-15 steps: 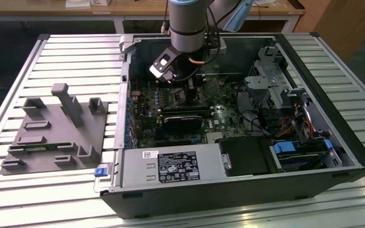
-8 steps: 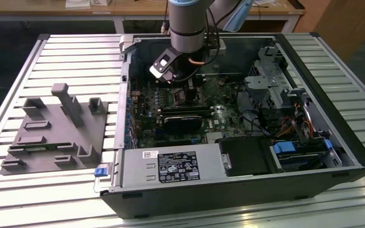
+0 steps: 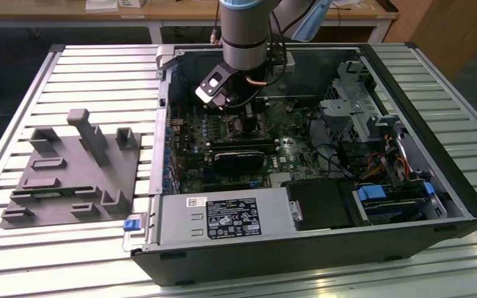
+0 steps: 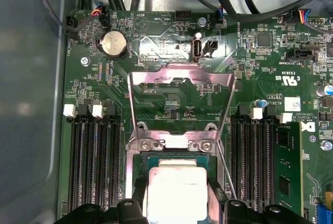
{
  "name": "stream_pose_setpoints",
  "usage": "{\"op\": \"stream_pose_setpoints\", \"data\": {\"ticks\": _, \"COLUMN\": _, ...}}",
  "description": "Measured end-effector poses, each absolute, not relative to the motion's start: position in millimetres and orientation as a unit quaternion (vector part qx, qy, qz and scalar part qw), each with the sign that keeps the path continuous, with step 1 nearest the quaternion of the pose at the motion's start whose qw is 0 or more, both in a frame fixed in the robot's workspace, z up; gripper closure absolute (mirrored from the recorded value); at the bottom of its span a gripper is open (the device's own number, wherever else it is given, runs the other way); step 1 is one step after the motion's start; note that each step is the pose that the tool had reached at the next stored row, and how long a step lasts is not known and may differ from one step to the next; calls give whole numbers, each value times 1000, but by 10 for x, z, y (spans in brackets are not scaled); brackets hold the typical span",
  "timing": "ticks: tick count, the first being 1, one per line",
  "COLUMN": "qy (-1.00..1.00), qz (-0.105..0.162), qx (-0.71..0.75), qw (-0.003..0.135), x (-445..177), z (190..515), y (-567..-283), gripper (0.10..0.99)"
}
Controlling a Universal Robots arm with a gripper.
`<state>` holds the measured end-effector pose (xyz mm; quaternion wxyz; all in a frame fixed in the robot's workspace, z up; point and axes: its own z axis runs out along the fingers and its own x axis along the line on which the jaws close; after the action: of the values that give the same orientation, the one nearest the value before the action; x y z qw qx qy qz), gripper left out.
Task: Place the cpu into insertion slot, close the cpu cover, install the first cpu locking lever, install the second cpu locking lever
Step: 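Place the cpu into insertion slot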
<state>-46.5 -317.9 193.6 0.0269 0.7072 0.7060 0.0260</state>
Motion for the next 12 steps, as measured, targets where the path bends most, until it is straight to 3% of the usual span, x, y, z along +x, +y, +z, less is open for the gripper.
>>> {"op": "stream_pose_setpoints", "data": {"ticks": 12, "qy": 706, "qz": 26, "qx": 707, "qw": 27, "x": -475, "z": 1925, "y": -3168, "gripper": 549}}
